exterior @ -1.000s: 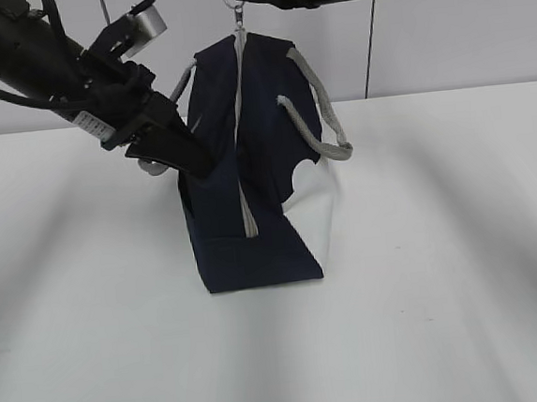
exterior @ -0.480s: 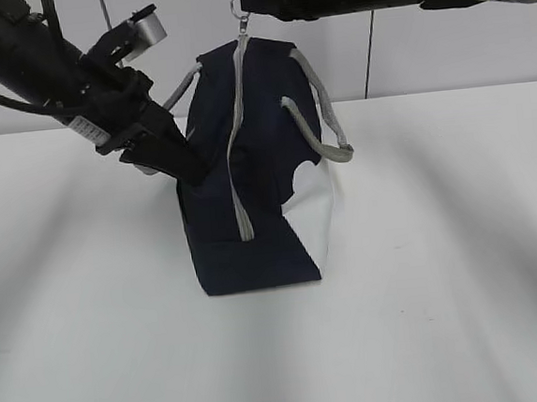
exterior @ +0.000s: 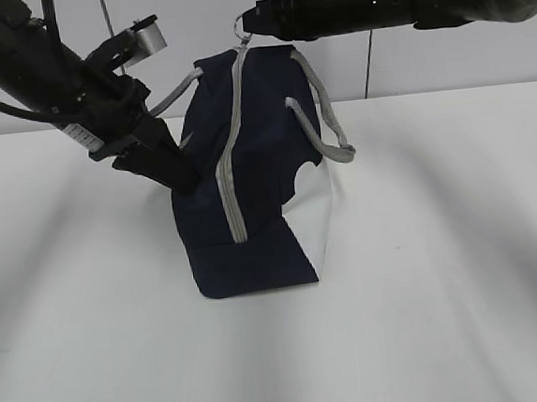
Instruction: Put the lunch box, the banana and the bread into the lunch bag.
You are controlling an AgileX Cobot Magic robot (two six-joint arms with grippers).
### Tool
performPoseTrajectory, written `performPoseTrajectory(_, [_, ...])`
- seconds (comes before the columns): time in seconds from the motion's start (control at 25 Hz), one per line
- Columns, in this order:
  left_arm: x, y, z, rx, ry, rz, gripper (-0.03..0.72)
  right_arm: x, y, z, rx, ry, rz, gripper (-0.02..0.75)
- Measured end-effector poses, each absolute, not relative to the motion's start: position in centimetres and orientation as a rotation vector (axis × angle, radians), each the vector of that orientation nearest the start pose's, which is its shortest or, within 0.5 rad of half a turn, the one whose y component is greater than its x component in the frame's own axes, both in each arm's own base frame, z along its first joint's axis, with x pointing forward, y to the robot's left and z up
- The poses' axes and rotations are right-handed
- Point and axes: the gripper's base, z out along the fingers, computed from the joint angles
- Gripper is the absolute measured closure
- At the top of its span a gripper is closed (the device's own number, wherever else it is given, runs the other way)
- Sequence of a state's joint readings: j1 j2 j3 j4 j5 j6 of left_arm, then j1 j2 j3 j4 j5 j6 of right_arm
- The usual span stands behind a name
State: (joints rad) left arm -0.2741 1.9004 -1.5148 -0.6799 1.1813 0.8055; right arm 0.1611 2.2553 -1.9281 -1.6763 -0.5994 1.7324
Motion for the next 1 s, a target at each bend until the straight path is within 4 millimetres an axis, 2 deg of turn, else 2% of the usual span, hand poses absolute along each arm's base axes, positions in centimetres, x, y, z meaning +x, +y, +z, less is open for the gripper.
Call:
performPoseTrajectory(0.2, [35.9, -15.5, 25.2, 1.138, 2.528, -0.838, 0.68, 51.7, 13.6, 24.7, -0.513, 1.83, 0.705, 0.754])
performPoseTrajectory(0.6, [35.9, -15.5, 25.2, 1.16, 2.513, -0.829, 0.687, 52.1, 13.8, 27.7, -0.559, 1.736, 0.687, 0.754])
performPoseTrajectory(0.8, [35.9, -15.5, 25.2, 1.167, 2.506, -0.825, 0.687, 52.4, 13.7, 27.1, -0.551, 1.744, 0.675, 0.754])
performPoseTrajectory(1.0, [35.9, -15.5, 25.2, 1.187, 2.493, -0.822, 0.687, 53.2, 13.6, 25.7, -0.505, 1.773, 0.657, 0.754])
